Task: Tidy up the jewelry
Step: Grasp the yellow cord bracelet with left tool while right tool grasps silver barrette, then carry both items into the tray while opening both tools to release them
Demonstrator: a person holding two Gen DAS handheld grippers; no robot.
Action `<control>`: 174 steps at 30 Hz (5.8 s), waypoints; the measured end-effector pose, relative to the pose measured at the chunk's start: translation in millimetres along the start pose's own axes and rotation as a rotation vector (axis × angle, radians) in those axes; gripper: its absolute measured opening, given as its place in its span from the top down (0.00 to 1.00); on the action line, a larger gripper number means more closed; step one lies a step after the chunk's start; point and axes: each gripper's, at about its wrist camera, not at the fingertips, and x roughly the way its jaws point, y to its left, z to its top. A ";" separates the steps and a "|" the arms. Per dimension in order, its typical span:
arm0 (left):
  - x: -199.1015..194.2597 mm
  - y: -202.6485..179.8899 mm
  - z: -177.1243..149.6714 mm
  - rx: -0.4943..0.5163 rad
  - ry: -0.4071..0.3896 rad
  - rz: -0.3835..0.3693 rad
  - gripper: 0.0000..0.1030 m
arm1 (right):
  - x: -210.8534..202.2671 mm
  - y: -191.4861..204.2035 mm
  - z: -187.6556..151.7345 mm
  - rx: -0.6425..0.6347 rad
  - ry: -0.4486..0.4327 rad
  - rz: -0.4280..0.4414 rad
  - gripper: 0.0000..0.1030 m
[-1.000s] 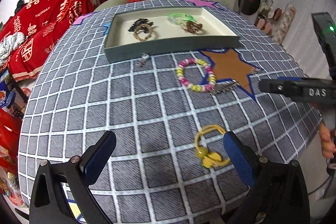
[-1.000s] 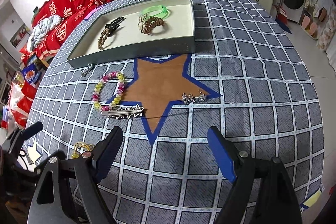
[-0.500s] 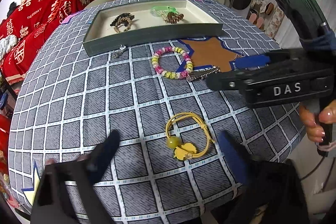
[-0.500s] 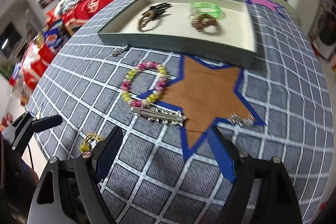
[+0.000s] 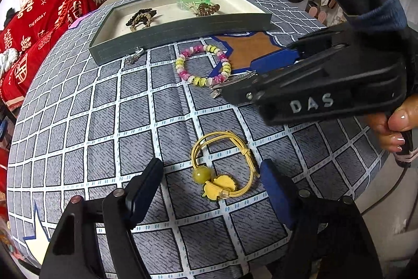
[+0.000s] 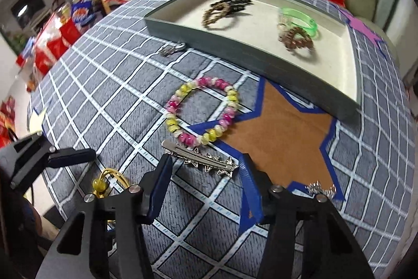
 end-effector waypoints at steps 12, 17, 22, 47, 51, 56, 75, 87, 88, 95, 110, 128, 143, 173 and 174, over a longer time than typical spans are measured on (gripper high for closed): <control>-2.0 0.7 -1.4 0.003 -0.005 0.007 0.18 | 2.8 23.1 7.1 -0.160 0.031 -0.031 0.45; -4.8 1.1 -0.5 0.000 -0.010 0.001 0.29 | 3.8 26.2 5.3 -0.163 0.033 -0.015 0.63; -7.8 3.1 1.5 -0.007 -0.019 -0.002 0.55 | 0.2 22.0 0.6 -0.105 0.029 0.005 0.81; -37.9 45.9 14.4 -0.151 -0.072 -0.087 0.87 | -50.6 5.2 -25.8 0.230 -0.108 0.007 0.87; -44.8 53.2 23.1 -0.161 -0.091 -0.083 0.87 | -60.0 -4.3 -24.6 0.288 -0.132 0.011 0.87; -52.3 62.5 39.4 -0.163 -0.121 -0.066 0.87 | -70.5 -15.1 -20.4 0.332 -0.156 0.007 0.87; -41.9 76.0 44.1 -0.195 -0.068 -0.005 0.87 | -71.5 -28.1 -9.5 0.372 -0.172 0.023 0.87; -21.6 63.9 18.4 -0.198 -0.036 0.054 0.00 | -73.5 -32.0 -24.6 0.401 -0.172 0.033 0.87; -18.5 61.7 18.2 -0.192 -0.032 0.062 0.00 | -74.1 -32.6 -25.3 0.403 -0.173 0.030 0.87; 22.9 36.2 15.7 -0.118 0.045 0.071 0.09 | -71.8 -30.4 -29.7 0.408 -0.166 0.034 0.87; 10.3 28.7 25.1 -0.104 0.012 0.000 0.87 | -76.1 -29.5 -30.9 0.412 -0.179 0.038 0.87; -29.8 55.0 78.9 -0.091 -0.103 0.002 0.87 | -87.1 -50.3 -3.4 0.421 -0.222 0.010 0.87; -12.5 89.8 175.9 -0.111 -0.170 0.011 0.87 | -72.0 -85.3 65.5 0.409 -0.225 -0.021 0.87; 132.9 66.2 237.7 -0.037 -0.020 0.113 0.87 | 41.7 -167.9 121.1 0.515 -0.130 -0.083 0.87; 134.0 65.1 237.3 -0.033 -0.017 0.118 0.87 | 42.1 -168.4 120.6 0.518 -0.131 -0.081 0.87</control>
